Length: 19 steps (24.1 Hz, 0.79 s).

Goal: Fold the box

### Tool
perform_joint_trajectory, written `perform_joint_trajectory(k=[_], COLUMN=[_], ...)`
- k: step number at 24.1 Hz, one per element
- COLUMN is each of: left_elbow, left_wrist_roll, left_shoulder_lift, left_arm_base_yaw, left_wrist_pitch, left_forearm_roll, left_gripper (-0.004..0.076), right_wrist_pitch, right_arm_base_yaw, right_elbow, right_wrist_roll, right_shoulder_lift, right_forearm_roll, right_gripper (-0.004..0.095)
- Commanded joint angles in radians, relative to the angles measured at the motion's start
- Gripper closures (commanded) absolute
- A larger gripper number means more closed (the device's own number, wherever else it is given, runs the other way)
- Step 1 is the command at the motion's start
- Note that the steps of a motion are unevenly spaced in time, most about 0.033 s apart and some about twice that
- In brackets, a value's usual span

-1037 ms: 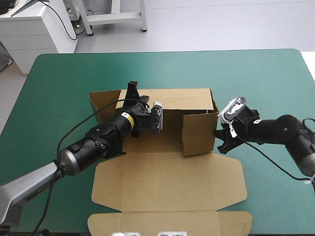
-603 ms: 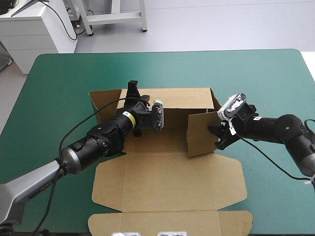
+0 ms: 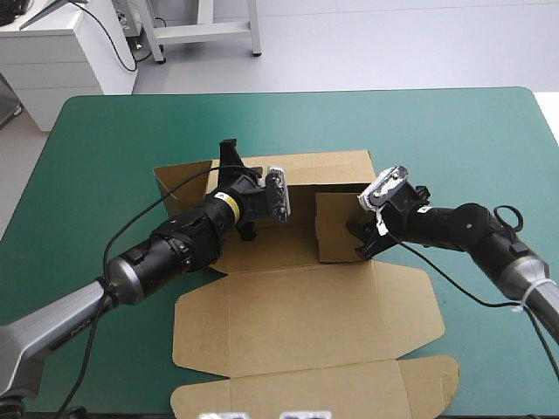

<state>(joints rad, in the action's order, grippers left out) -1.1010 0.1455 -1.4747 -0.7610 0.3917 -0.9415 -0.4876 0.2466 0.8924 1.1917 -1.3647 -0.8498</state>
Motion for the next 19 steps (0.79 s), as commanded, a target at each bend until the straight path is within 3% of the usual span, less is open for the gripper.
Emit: perform_joint_trajectory(k=[1,3,8,13,15,19], left_elbow=[-0.008,-0.008,-0.008,-0.008,-0.008,-0.008], left_wrist_roll=[-0.012,0.047,0.066,0.068,0.068,0.068], left_shoulder_lift=[0.032,0.04,0.04,0.04,0.044,0.053], left_arm_base_yaw=[-0.021,-0.061,-0.088,-0.108,-0.126,-0.162], left_wrist_pitch=[0.066,0.083,0.105,0.121,0.121,0.148], left_forearm_roll=[0.077,0.077,0.115,0.117,0.117,0.117], left_gripper=[0.0718,0.0718,0.0718,0.068,0.0584,0.0317], right_wrist_pitch=[0.04,0.051,0.025,0.038,0.044,0.044], right_arm_base_yaw=[0.012,0.012,0.012,0.012,0.012,0.012], right_elbow=[0.021,0.021,0.021,0.021,0.021,0.021], right_wrist_roll=[-0.075,-0.107,-0.129,-0.187,-0.211,-0.221], right_shoulder_lift=[0.012,0.012,0.019,0.019,0.019,0.019], right_forearm_roll=[0.055,0.107,0.107,0.105,0.107,0.107], right_gripper=[0.0394,0.0559,0.0926,0.0927,0.0927,0.0927])
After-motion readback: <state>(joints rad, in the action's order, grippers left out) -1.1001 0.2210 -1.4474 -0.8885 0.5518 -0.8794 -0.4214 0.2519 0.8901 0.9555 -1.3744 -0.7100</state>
